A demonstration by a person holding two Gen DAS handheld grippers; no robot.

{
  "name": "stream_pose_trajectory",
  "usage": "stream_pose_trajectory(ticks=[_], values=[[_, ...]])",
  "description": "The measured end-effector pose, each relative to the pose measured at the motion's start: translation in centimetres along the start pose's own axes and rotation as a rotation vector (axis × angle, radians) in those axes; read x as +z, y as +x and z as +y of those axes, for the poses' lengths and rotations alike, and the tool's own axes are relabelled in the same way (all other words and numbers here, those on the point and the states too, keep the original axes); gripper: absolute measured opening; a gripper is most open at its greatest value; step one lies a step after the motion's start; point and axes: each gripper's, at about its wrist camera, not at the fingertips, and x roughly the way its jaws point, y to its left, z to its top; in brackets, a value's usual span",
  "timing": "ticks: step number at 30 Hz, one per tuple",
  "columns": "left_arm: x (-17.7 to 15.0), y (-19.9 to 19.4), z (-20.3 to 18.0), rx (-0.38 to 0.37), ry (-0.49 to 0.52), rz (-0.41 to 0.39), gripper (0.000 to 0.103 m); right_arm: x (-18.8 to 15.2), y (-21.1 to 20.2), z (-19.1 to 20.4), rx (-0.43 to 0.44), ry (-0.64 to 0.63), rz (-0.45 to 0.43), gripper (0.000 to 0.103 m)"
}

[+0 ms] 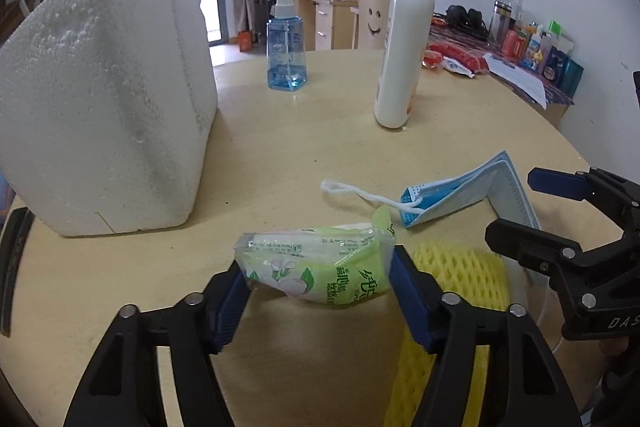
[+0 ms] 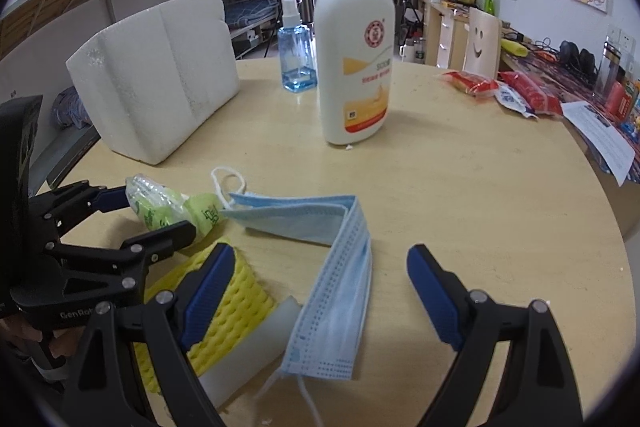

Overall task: Organize soft objects
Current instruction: 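Close the left tool on the green wipes packet while the right tool grasps the blue mask, then lift and carry the wipes packet and blue mask toward the white foam box with both tools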

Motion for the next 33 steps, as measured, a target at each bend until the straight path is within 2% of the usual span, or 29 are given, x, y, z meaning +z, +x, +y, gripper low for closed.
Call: stream_pose_trajectory(ticks=[6, 11, 16, 18, 20, 22, 24, 33], values=[[0.0, -0.1, 0.4, -0.021, -0.016, -0.003, 0.056, -0.1, 0.6, -0.1, -0.005, 0.004, 0.025, 0.091], [0.2, -0.6, 0.8, -0.045, -0.034, -0.023, 0.054, 0.3, 0.8, -0.3, -0.017, 0.012, 0.037, 0.091], [0.1, -0.9, 0.8, -0.060, -0.028, -0.039, 0.054, 0.8, 1.6, -0.7, -0.036, 0.030, 0.067, 0.062], [0.2, -1.0, 0.8, -0.063, -0.028, -0.040, 0.052, 0.8, 1.9, -0.9, -0.045, 0.036, 0.082, 0.061], [0.2, -1.0, 0.8, -0.065, -0.025, -0.044, 0.050, 0.6, 2.3, -1.2, -0.061, 0.049, 0.101, 0.049], [0.2, -1.0, 0.8, -0.066, -0.022, -0.044, 0.049, 0.5, 2.7, -1.4, -0.077, 0.053, 0.116, 0.028], [0.2, -1.1, 0.9, -0.071, -0.023, -0.044, 0.049, 0.4, 2.6, -1.7, -0.095, 0.060, 0.110, 0.015], [-0.3, -2.7, 1.1, -0.075, -0.024, -0.080, 0.049, 0.2, 0.1, -2.5, -0.071, 0.130, 0.053, 0.011]])
